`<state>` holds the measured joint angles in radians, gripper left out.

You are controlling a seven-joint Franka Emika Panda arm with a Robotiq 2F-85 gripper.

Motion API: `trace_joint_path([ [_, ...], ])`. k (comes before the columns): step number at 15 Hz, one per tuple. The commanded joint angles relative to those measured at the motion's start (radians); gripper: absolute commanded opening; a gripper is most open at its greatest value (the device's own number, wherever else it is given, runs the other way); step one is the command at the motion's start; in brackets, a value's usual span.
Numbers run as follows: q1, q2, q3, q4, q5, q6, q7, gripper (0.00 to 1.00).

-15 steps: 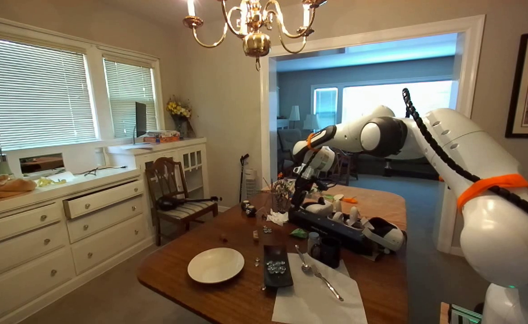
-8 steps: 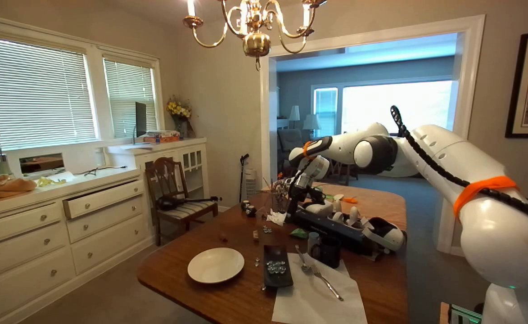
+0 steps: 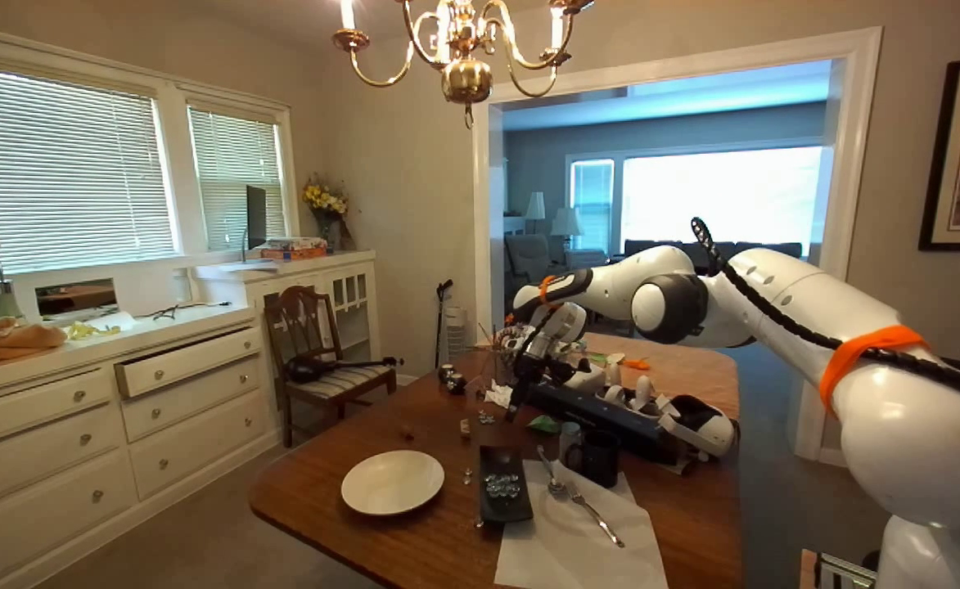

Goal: Put the glass marbles in the black mug cup

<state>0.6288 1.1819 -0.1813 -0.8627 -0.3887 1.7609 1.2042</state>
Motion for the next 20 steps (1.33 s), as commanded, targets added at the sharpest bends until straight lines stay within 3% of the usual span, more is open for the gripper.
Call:
trace_joint_path([
  [1,-0.030,0.077,0.010,0.092,0.028,-0.007,0.009,1.00],
  [9,-0.056,0.119,0.015,0.098,0.028,0.134,0.034,1.00],
  [20,-0.080,0.130,0.046,0.097,0.046,0.075,-0.007,1.00],
])
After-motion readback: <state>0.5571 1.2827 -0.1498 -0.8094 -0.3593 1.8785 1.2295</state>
